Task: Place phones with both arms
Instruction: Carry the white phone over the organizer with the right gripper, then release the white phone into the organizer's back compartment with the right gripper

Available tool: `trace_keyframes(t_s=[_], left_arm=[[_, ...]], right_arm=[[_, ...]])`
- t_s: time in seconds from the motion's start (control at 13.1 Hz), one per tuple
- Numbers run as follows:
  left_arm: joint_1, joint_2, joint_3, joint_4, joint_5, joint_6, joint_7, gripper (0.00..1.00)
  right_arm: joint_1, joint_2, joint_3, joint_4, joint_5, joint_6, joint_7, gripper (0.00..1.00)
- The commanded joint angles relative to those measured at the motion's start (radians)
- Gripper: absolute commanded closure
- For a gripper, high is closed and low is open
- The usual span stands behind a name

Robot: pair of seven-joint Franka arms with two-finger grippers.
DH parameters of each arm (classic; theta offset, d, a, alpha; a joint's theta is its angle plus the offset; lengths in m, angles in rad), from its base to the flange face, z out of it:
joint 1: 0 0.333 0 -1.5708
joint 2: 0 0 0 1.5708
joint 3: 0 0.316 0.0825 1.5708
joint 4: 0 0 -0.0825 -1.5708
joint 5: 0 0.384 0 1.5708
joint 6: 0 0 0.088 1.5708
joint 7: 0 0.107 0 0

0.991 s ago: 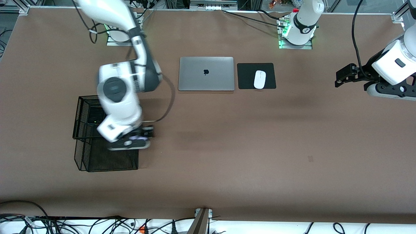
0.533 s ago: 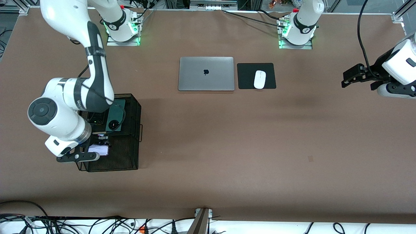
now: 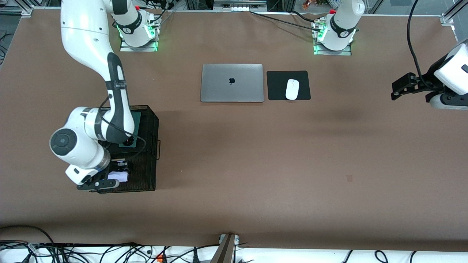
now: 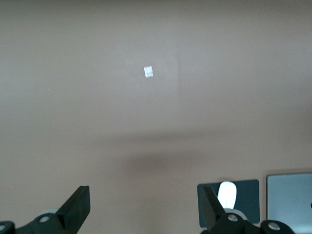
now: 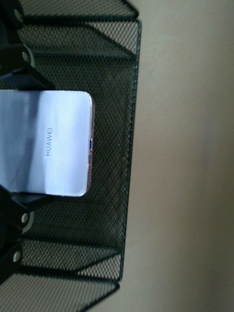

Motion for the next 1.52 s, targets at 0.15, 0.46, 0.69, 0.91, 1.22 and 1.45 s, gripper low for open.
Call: trace_keyframes(t_s=[0.15,0.46,0.69,0.91,1.22,1.45], left_arm=[[0.018,-0.011,-0.001,-0.002,0.020,0.018,0.022,0.00],[0.026,-0.010,-0.001,-0.001,0.020,0.000,0.022,0.00],[0.026,-0.010,-0.002,0.004,0.011,0.000,0.020,0.00],[0.024,-0.010,-0.011,0.004,0.009,-0.002,0.016,0.00],[0.021,-0.013,-0.014,0.004,0.008,-0.003,0.008,0.00],[0.015,-0.013,-0.014,0.004,0.008,-0.003,0.008,0.00]], right_arm=[[-0.020,-0.005,0.012,-0.014,0.026,0.003,-0.089,0.58],[-0.020,-0.008,0.010,-0.014,0.077,0.006,-0.085,0.01],[-0.020,-0.021,0.006,0.001,0.121,-0.008,-0.079,0.01],[-0.021,-0.067,-0.028,0.030,0.123,-0.130,-0.074,0.02],[-0.021,-0.139,-0.134,0.168,0.123,-0.499,0.015,0.02],[-0.013,-0.167,-0.200,0.266,0.114,-0.690,0.056,0.02]])
